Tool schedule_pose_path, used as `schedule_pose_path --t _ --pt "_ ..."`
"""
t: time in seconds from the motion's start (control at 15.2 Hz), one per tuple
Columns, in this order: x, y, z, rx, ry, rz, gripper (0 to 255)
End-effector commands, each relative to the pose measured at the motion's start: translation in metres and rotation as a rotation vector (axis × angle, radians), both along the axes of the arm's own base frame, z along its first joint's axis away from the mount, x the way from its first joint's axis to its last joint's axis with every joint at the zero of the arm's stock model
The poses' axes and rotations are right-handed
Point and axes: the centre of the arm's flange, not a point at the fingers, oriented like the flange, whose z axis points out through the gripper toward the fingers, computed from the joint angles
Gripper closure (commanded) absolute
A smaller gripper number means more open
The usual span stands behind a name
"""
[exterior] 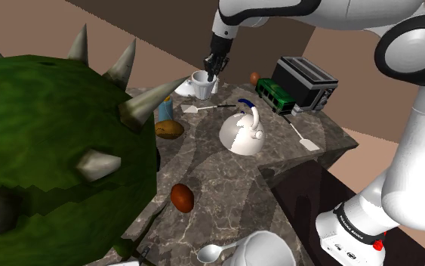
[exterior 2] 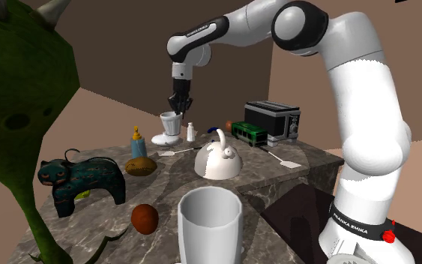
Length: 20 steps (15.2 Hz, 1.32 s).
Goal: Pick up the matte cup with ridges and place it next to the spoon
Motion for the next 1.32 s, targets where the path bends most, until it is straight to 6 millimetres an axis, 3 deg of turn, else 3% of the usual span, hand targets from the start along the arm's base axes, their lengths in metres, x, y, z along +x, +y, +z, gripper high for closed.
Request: schedule_pose_path --t 0.0,0.26,1.25 --pt "0.000 0.000 0.010 0.000 0.000 0.000 255" --pt "0.000 0.000 0.030 0.000 0.000 0.000 255" --pt "-0.167 0.105 0.031 0.000 0.000 0.000 255"
